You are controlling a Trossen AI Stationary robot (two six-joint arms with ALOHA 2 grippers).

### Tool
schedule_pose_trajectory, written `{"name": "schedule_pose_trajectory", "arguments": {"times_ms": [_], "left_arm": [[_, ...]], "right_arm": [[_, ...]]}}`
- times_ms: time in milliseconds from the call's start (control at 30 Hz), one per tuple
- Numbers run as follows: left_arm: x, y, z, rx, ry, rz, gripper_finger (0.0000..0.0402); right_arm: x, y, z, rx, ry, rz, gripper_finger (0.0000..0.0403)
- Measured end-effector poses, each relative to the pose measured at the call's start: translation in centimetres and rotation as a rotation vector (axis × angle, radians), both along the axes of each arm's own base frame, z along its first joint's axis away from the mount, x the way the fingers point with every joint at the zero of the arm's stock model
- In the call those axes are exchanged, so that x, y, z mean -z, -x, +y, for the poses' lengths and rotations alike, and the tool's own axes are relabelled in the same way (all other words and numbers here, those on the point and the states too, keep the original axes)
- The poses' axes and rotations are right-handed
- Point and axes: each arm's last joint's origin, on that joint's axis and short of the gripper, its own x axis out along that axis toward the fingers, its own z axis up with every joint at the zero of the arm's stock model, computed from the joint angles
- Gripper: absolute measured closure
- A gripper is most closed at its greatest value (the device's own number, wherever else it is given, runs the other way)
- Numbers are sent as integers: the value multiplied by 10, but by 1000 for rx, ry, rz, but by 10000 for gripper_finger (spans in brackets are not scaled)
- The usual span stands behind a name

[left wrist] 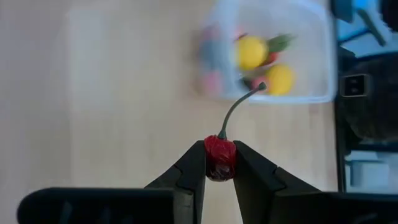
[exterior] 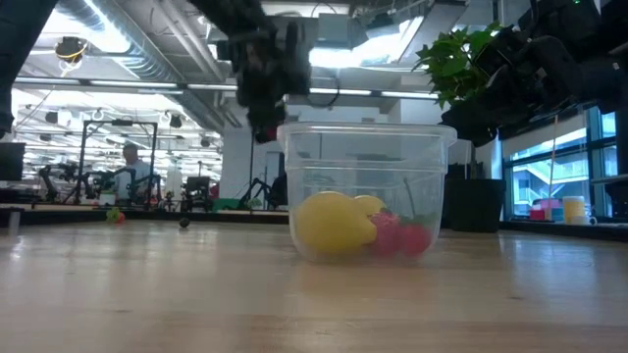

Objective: Pick and placing Produce into tupperware
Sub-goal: Put the cherry into the transparent bin

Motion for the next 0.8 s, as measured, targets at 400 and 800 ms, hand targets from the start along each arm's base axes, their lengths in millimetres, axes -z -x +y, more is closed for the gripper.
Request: {"name": "schedule_pose_trajectory", "arguments": {"times_ms": [400,800], "left_arm": [[-20,-47,-92,370,-203,-294,340],[-23,-60,-167,299,-520,-295,341]], "right_arm": [[0,0,0,-2,5,0,205],[0,0,0,-8,24,1,205]]}}
